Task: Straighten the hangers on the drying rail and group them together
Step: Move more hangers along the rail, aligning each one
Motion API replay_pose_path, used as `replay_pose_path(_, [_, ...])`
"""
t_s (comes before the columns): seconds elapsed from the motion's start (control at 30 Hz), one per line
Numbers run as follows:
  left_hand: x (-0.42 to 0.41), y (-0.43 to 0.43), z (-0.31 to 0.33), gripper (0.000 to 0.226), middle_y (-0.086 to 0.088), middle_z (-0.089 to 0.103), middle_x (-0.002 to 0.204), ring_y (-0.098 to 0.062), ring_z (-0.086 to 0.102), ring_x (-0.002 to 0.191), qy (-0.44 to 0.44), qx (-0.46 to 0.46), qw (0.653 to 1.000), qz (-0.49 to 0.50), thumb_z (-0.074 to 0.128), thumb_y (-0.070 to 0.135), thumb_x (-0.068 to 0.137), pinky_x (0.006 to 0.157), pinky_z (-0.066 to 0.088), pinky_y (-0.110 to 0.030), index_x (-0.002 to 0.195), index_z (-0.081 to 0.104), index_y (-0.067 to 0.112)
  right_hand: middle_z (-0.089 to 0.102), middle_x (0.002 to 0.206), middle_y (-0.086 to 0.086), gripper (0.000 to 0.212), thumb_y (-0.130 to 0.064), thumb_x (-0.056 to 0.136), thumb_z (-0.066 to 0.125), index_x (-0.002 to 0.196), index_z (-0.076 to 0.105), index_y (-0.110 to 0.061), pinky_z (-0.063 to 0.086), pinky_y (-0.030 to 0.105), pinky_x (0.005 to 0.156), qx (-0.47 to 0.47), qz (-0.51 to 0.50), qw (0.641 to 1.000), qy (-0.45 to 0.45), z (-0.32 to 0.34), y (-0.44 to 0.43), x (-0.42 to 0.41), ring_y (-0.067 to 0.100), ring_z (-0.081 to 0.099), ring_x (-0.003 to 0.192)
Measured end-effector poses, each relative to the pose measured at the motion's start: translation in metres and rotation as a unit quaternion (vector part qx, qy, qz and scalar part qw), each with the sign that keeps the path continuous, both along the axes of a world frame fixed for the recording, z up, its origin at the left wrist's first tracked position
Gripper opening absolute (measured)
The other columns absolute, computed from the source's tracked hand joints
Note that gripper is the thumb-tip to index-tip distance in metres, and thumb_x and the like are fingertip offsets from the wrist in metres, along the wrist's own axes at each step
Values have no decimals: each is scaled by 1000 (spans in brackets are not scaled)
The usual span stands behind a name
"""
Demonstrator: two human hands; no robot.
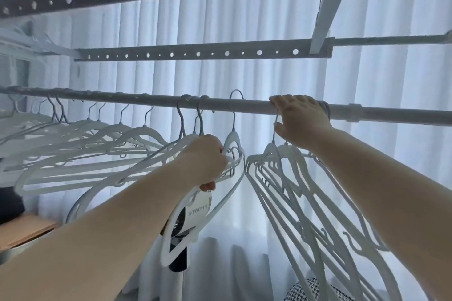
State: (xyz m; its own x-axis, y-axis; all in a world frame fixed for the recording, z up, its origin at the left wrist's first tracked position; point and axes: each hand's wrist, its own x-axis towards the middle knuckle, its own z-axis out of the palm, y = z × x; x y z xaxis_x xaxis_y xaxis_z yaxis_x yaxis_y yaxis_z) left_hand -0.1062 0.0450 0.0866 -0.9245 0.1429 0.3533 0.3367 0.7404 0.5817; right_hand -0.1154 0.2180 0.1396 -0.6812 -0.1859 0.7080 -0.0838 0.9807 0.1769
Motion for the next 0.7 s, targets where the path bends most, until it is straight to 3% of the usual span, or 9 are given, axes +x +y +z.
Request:
replay_pose_path(0.1, [-8, 6, -5, 22, -3, 59, 39, -6, 44, 18, -13, 6, 1000, -7, 34, 8, 87, 29, 38, -10, 91, 55, 11, 49, 133, 5, 46, -21, 88, 46, 132, 35, -18, 22, 37, 107, 3, 1, 1000, 1, 0, 3, -3, 25, 39, 124])
replay_pose_path(0.2, [-12, 13, -9, 29, -15, 69, 73, -7, 45, 19, -20, 27, 999, -27, 30, 4, 84, 28, 36, -11, 96, 56, 8, 46, 136, 5, 51, -26, 88, 47, 135, 32, -18, 22, 37, 107, 9, -3, 1000, -6, 0, 4, -5, 25, 37, 126])
replay_pose_path(0.23, [-13, 14, -10, 30, -16, 68, 76, -7, 46, 20, -17, 30, 999, -30, 30, 4, 83, 28, 36, -10, 98, 56, 8, 46, 136, 5, 52, -27, 88, 47, 136, 31, -18, 22, 36, 107, 9, -4, 1000, -6, -1, 4, -5, 25, 37, 126])
replay_pose_path(0.4, [-11, 12, -15, 32, -9, 63, 63, -6, 48, 23, -21, 13, 998, -61, 32, 8, 83, 31, 39, -10, 104, 55, 12, 45, 137, 6, 54, -27, 87, 48, 137, 30, -17, 20, 35, 108, 10, -12, 1000, -2, -1, 3, -6, 26, 37, 127])
replay_pose_path(0.47, [-8, 10, -15, 28, -5, 65, 74, -7, 60, 40, -19, -10, 996, -81, 38, 17, 87, 44, 46, -15, 110, 55, 15, 47, 135, 6, 52, -28, 87, 48, 136, 31, -17, 22, 36, 107, 6, -17, 1000, -3, -1, 2, -6, 26, 38, 126])
replay_pose_path(0.5, [-6, 9, -15, 27, -4, 67, 87, -12, 66, 59, -4, -26, 996, -84, 42, 26, 89, 56, 48, -21, 111, 55, 17, 47, 134, 6, 51, -28, 87, 48, 134, 33, -17, 23, 36, 106, 2, -19, 1000, -4, 0, 1, -6, 27, 39, 124])
replay_pose_path(0.57, [-4, 1, -13, 27, -2, 65, 100, -20, 62, 88, 41, -38, 996, -68, 46, 39, 88, 73, 43, -29, 104, 59, 20, 49, 132, 6, 50, -30, 86, 49, 132, 35, -18, 26, 37, 104, -12, -17, 1000, -6, 2, -1, -5, 27, 40, 122])
replay_pose_path(0.63, [-1, -12, -12, 17, 6, 62, 88, -18, 54, 87, 96, -20, 994, -42, 47, 40, 87, 74, 39, -28, 90, 58, 27, 47, 133, 5, 51, -31, 85, 51, 132, 36, -20, 26, 37, 103, -29, -13, 999, -8, 4, -4, -4, 26, 39, 123])
replay_pose_path(0.7, [-1, -29, -12, 15, 17, 54, 74, -14, 52, 83, 161, -15, 987, 4, 48, 37, 88, 68, 36, -25, 90, 60, 29, 43, 138, 4, 53, -31, 85, 51, 134, 36, -21, 25, 38, 104, -43, -7, 999, -1, 7, -8, -3, 26, 35, 127])
